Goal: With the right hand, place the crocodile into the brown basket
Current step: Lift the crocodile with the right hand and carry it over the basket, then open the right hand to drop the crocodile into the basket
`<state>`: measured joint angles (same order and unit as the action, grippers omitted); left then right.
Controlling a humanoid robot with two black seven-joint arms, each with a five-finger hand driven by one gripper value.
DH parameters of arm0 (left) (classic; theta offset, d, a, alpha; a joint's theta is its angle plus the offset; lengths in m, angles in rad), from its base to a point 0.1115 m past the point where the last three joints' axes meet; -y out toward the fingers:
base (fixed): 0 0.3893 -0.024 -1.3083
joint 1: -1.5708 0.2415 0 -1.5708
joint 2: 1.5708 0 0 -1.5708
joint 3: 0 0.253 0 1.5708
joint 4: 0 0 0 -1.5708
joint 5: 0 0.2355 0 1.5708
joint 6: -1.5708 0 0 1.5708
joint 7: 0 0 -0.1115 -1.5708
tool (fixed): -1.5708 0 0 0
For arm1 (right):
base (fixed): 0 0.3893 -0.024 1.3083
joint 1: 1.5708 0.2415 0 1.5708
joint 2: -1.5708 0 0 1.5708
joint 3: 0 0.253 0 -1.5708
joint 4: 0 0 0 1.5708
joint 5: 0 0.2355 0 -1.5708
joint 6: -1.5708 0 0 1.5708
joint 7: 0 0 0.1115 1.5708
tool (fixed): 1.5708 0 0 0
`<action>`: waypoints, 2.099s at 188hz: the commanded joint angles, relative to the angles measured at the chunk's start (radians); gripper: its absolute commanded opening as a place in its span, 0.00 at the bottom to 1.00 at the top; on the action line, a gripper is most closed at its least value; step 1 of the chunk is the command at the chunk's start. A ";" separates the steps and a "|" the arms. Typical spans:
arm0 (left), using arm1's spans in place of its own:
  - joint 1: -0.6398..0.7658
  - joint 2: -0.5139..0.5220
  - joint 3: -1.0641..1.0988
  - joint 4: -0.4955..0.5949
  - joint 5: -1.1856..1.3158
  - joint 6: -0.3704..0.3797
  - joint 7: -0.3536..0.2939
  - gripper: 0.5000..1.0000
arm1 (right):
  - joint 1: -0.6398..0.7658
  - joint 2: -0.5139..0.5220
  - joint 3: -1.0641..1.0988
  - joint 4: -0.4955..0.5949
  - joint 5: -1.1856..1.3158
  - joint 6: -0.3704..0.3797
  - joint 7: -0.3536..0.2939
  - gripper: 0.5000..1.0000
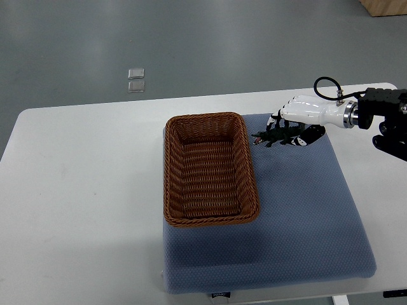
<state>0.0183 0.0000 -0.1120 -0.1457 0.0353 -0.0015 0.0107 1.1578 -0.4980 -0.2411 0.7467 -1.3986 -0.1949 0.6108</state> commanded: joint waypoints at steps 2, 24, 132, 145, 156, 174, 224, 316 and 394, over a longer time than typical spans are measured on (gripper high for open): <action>0.000 0.000 0.000 0.000 0.000 0.000 0.000 1.00 | 0.010 -0.002 0.005 -0.001 0.004 -0.005 0.000 0.00; 0.000 0.000 0.000 0.000 0.000 0.000 0.000 1.00 | 0.016 -0.004 0.031 -0.003 0.004 -0.005 0.000 0.00; 0.000 0.000 0.000 0.000 0.000 0.000 0.000 1.00 | 0.046 -0.011 0.140 -0.006 0.004 0.000 0.000 0.00; 0.000 0.000 0.000 0.000 0.000 0.000 0.000 1.00 | 0.054 -0.010 0.157 -0.004 0.004 0.000 0.000 0.00; 0.000 0.000 0.000 0.000 0.000 0.000 0.000 1.00 | 0.054 -0.002 0.177 -0.001 0.009 -0.001 0.000 0.00; 0.000 0.000 0.000 0.000 0.000 0.000 0.000 1.00 | 0.049 0.010 0.229 0.019 0.013 -0.001 0.000 0.00; 0.000 0.000 0.000 0.000 0.000 0.000 0.000 1.00 | -0.004 0.082 0.275 0.076 0.013 -0.005 0.000 0.00; 0.000 0.000 0.000 0.000 0.000 0.000 0.000 1.00 | -0.096 0.131 0.301 0.108 0.020 -0.043 0.000 0.83; 0.000 0.000 0.000 0.000 0.000 0.000 0.000 1.00 | -0.075 0.002 0.425 0.083 0.371 0.302 0.000 0.82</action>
<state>0.0184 0.0000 -0.1120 -0.1457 0.0353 -0.0015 0.0108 1.0772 -0.4537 0.1457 0.8446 -1.1635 -0.0571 0.6109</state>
